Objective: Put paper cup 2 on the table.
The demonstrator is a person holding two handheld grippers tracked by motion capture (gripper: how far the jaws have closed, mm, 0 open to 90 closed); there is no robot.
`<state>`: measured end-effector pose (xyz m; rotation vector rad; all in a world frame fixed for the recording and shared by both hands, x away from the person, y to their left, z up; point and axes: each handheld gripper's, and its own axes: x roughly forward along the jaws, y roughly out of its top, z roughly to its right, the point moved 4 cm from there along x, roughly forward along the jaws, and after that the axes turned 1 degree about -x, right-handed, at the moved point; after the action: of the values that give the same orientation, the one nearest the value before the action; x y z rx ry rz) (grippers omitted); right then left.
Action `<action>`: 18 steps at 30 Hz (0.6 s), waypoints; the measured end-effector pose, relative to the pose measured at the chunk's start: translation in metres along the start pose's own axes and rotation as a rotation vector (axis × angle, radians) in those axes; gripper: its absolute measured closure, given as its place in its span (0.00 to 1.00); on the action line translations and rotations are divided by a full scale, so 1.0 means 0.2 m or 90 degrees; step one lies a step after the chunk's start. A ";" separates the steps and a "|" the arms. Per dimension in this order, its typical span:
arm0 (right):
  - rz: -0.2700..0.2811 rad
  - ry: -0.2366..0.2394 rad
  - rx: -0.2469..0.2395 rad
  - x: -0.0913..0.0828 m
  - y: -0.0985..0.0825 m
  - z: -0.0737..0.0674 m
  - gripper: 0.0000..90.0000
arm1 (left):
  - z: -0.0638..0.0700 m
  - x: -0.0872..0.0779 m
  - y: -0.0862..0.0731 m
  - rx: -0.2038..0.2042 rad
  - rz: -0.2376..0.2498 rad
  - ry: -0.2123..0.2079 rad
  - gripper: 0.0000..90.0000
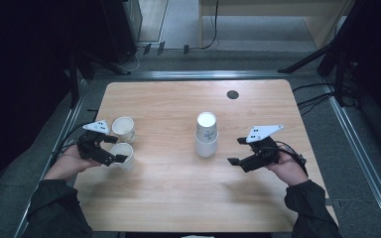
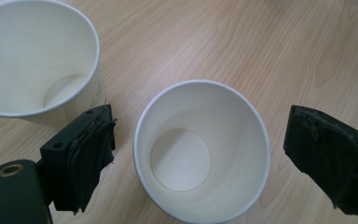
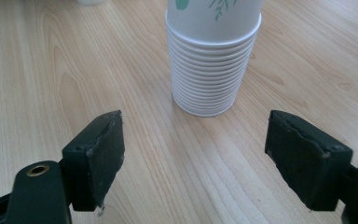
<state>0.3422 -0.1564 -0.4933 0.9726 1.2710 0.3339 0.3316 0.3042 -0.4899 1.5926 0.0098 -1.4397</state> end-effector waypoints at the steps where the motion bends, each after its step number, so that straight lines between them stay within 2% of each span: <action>1: -0.002 -0.001 0.000 0.00 0.00 0.00 0.22 | 0.00 -0.01 0.01 -0.001 0.004 -0.001 0.10; 9: 0.000 -0.001 -0.002 0.00 0.00 0.00 0.22 | 0.03 -0.07 0.06 -0.004 0.028 0.003 0.10; 12: 0.000 0.000 -0.002 0.00 0.00 0.00 0.22 | 0.05 -0.07 0.08 -0.001 0.032 0.002 0.10; 14: 0.001 0.001 -0.003 0.00 0.00 0.00 0.22 | 0.05 -0.06 0.10 -0.001 0.031 0.010 0.10; 18: 0.002 -0.001 -0.004 0.00 0.00 -0.01 0.22 | 0.06 -0.05 0.14 -0.015 0.039 0.010 0.10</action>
<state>0.3402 -0.1560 -0.4927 0.9697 1.2673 0.3388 0.3343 0.2871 -0.4624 1.5712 -0.0130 -1.3752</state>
